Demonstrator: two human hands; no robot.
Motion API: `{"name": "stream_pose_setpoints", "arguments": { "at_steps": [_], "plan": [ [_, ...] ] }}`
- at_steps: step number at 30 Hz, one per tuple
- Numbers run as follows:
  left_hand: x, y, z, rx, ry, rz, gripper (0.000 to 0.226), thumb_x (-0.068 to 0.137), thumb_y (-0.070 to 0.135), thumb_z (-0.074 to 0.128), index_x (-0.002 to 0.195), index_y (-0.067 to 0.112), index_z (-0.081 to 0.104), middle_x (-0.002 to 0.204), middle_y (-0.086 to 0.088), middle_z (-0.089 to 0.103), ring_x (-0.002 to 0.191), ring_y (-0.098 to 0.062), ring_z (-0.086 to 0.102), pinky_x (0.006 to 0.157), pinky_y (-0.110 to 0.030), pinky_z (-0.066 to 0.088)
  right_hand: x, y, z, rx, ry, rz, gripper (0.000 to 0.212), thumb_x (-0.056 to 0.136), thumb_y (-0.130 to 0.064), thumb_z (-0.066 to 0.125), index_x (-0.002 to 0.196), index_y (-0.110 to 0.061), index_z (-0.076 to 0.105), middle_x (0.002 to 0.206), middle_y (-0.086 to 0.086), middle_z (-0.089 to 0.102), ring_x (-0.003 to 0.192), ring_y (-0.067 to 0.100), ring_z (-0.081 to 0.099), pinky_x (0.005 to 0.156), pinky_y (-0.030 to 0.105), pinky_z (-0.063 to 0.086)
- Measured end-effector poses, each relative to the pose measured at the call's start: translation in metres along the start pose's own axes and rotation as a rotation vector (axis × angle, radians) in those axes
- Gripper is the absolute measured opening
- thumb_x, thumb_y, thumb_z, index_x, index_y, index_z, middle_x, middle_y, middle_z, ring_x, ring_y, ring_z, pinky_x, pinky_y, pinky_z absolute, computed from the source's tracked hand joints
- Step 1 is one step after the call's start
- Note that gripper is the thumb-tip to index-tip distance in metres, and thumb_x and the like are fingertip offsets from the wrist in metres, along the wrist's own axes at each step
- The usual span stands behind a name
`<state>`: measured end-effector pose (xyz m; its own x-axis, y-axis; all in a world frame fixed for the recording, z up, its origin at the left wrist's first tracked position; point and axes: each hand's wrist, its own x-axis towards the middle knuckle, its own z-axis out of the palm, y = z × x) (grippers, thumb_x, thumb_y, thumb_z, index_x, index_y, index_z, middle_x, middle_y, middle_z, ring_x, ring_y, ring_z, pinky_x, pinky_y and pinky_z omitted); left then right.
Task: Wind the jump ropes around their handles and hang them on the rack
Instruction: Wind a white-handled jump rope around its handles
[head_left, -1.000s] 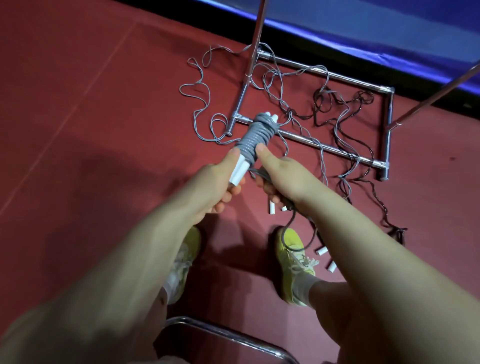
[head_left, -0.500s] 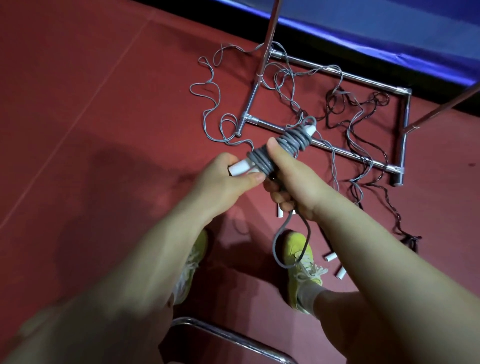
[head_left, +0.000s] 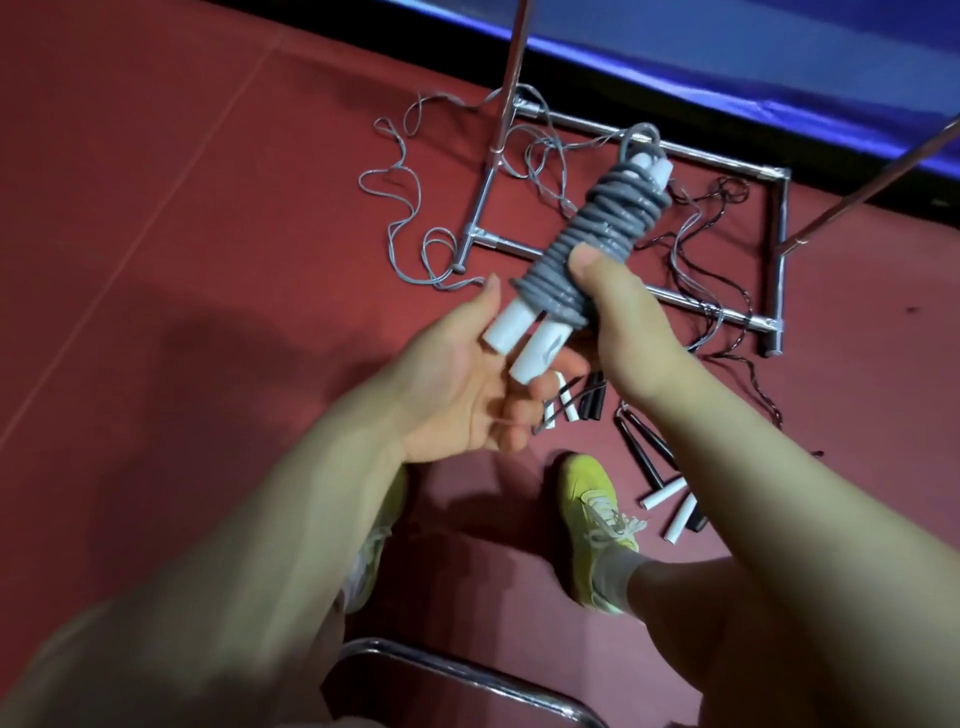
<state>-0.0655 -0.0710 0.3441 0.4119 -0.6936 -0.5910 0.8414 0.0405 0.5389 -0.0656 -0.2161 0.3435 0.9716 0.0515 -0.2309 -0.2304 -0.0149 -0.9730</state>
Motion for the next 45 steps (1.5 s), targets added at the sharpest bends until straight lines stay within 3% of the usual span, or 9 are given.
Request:
{"name": "stream_pose_setpoints", "arguments": {
  "at_steps": [6,15,19,23,26,33,39,42,45],
  "plan": [
    [-0.01,0.003,0.03,0.246,0.134,0.084,0.068,0.093,0.064,0.014,0.074,0.016,0.058,0.055,0.003,0.047,0.047,-0.01,0.024,0.051,-0.024,0.025,-0.032,-0.028,-0.029,-0.421,-0.046,0.056,0.049,0.089,-0.057,0.035,0.058,-0.019,0.036,0.047,-0.006,0.031,0.04,0.007,0.023,0.042,0.02,0.02],
    [-0.089,-0.02,0.1,0.673,0.396,0.418,0.065,0.096,0.057,0.024,0.067,0.014,0.065,0.057,0.001,0.058,0.041,-0.01,0.042,0.055,-0.028,0.033,-0.141,-0.12,-0.022,-0.985,0.104,0.067,0.064,0.094,-0.056,0.035,0.051,-0.012,0.053,0.036,-0.004,0.047,0.037,0.005,0.043,0.049,0.02,0.033],
    [-0.166,-0.007,0.155,0.874,0.456,0.675,0.052,0.099,0.048,0.025,0.067,0.023,0.058,0.056,0.011,0.056,0.047,0.004,0.05,0.058,-0.016,0.039,-0.212,-0.185,-0.001,-0.828,0.194,-0.056,0.06,0.094,-0.055,0.039,0.06,-0.008,0.056,0.052,0.002,0.045,0.042,0.011,0.036,0.047,0.023,0.031],
    [-0.24,0.0,0.196,1.092,0.48,0.846,0.045,0.095,0.051,0.033,0.104,0.018,0.061,0.107,-0.001,0.064,0.106,-0.018,0.056,0.084,-0.028,0.037,-0.28,-0.237,0.026,-0.341,0.117,-0.077,0.046,0.084,-0.059,0.048,0.061,-0.02,0.055,0.046,-0.009,0.037,0.035,0.005,0.03,0.039,0.019,0.027],
    [-0.287,-0.002,0.226,1.159,0.527,0.958,0.045,0.092,0.049,0.041,0.104,0.009,0.058,0.103,-0.01,0.063,0.1,-0.024,0.056,0.084,-0.035,0.041,-0.319,-0.273,0.041,-0.249,0.102,-0.161,0.047,0.065,-0.068,0.052,0.068,-0.022,0.063,0.057,-0.006,0.033,0.041,0.006,0.023,0.038,0.019,0.02],
    [-0.367,-0.007,0.276,1.22,0.583,1.159,0.026,0.089,0.047,0.049,0.1,0.023,0.05,0.091,0.002,0.056,0.074,-0.008,0.051,0.056,-0.026,0.034,-0.394,-0.341,0.055,-0.712,0.37,-0.423,0.049,0.09,-0.057,0.048,0.065,-0.016,0.058,0.037,-0.013,0.047,0.037,0.004,0.039,0.045,0.02,0.037],
    [-0.377,-0.006,0.316,1.327,0.596,1.338,0.03,0.081,0.046,0.064,0.088,0.027,0.042,0.087,0.004,0.05,0.073,-0.016,0.05,0.061,-0.034,0.038,-0.427,-0.355,0.036,-0.385,0.304,-0.499,0.034,0.091,-0.04,0.057,0.067,-0.016,0.056,0.053,-0.001,0.045,0.045,0.011,0.04,0.058,0.031,0.045],
    [-0.372,-0.007,0.325,1.453,0.568,1.302,0.034,0.075,0.048,0.069,0.089,0.03,0.044,0.087,0.007,0.055,0.078,-0.013,0.054,0.064,-0.032,0.04,-0.431,-0.343,0.023,-0.427,0.357,-0.599,0.032,0.091,-0.038,0.058,0.063,-0.023,0.052,0.047,-0.013,0.042,0.041,0.003,0.039,0.053,0.027,0.041],
    [-0.368,-0.005,0.325,1.411,0.263,1.085,0.051,0.059,0.059,0.071,0.098,0.031,0.057,0.091,0.01,0.065,0.087,-0.013,0.063,0.078,-0.035,0.05,-0.437,-0.33,0.01,-0.439,0.296,-0.656,0.029,0.085,-0.042,0.061,0.07,-0.021,0.05,0.048,-0.014,0.039,0.045,0.004,0.038,0.052,0.03,0.039]
  ]
}}
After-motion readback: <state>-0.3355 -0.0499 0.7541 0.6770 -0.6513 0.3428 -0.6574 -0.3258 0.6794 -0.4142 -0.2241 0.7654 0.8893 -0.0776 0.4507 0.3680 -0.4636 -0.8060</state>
